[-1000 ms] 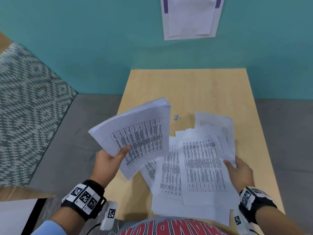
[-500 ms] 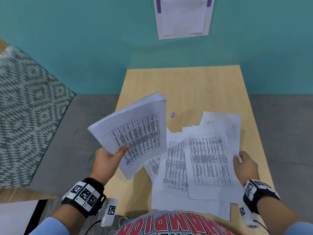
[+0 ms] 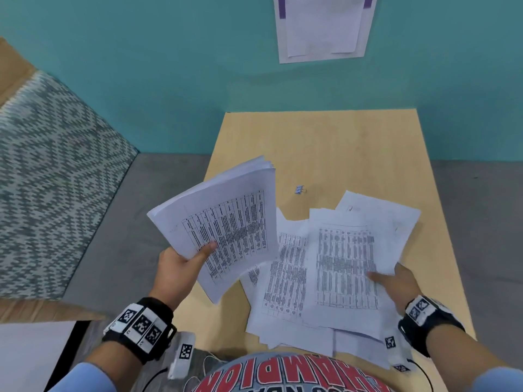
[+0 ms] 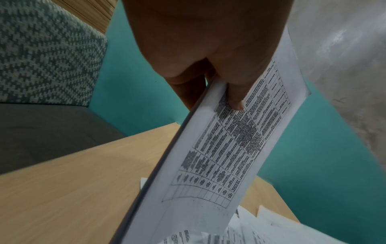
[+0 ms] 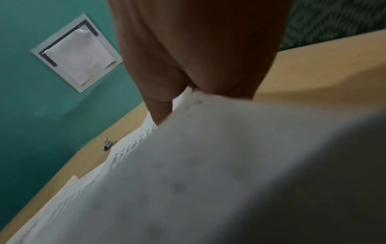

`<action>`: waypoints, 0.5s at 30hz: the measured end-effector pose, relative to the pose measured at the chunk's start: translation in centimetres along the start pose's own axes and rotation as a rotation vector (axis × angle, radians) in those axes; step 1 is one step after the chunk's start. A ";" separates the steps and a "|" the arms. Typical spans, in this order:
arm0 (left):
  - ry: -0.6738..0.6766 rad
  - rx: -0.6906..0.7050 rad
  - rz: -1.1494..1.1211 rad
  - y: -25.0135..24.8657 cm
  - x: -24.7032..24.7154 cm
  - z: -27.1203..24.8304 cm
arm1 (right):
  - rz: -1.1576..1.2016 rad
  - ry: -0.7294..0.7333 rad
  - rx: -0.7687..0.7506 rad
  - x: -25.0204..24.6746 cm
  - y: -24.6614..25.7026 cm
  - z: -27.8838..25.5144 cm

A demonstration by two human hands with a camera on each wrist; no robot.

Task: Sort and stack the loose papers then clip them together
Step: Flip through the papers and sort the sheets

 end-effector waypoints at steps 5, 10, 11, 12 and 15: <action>-0.017 -0.041 -0.013 0.2 -0.7 0.1 | 0.168 -0.021 0.047 -3.8 -1.1 -0.6; -0.021 -0.066 -0.002 0.7 -1.1 0.9 | 0.282 -0.016 0.080 -5.5 -0.6 -2.5; -0.019 -0.067 -0.001 0.8 -1.1 1.1 | 0.306 -0.010 0.079 -5.7 -0.4 -2.7; -0.021 -0.066 0.005 0.8 -1.2 1.4 | 0.331 -0.007 0.078 -5.9 0.1 -3.2; -0.017 -0.065 0.002 1.3 -1.3 2.3 | 0.382 -0.016 0.087 -7.2 0.4 -3.3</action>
Point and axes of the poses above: each hand's wrist, its own z-axis towards the middle knuckle, its own x-axis out of the palm, y = z × x, the point moved 10 cm from there along z, towards the middle knuckle, and after that the axes turned 4 degrees about -y, right-handed, at the moved point
